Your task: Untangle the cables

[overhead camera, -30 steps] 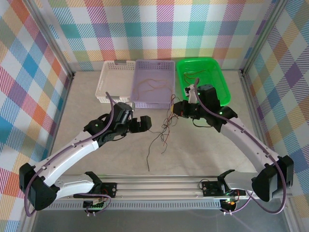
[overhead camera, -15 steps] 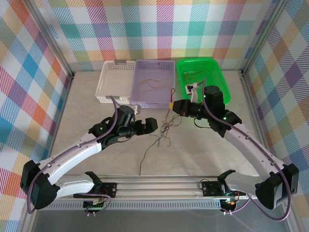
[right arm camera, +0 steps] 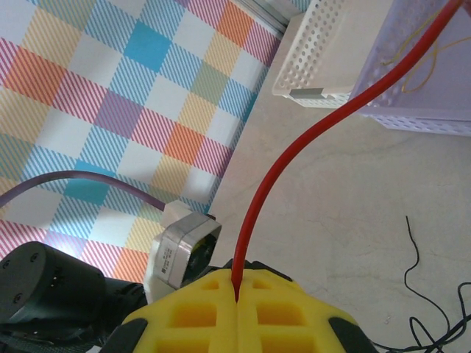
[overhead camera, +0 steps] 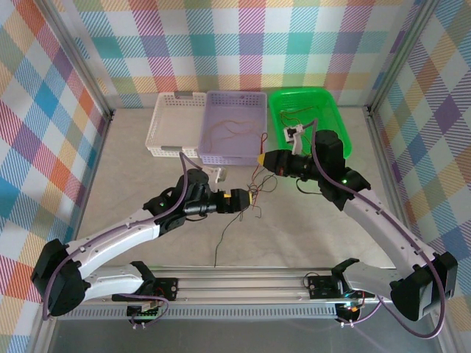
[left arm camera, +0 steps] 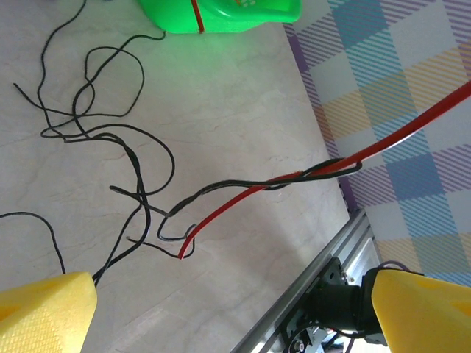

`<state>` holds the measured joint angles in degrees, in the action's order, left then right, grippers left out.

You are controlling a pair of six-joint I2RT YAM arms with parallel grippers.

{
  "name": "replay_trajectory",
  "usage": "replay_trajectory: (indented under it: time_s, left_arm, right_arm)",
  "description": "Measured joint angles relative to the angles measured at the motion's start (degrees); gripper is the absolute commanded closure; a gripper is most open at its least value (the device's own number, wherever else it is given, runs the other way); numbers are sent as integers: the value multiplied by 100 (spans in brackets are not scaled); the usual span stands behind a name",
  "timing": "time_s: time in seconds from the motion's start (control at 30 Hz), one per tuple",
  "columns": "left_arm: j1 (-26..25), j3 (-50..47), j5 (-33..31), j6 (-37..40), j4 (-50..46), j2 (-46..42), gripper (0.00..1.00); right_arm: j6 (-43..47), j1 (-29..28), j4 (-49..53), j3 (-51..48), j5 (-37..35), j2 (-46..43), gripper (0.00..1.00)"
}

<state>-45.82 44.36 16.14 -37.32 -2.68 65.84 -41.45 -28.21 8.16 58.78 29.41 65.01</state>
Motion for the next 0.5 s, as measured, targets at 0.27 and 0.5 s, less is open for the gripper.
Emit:
replay_trajectory:
  time_s: [0.27, 0.5]
  left_arm:
    - [-94, -199, 33, 413, 538, 107, 15]
    - [-184, -369, -35, 636, 916, 297, 26]
  right_arm:
    - [-223, -7, -210, 2, 212, -68, 100]
    - [-382, -70, -321, 0, 352, -111, 100]
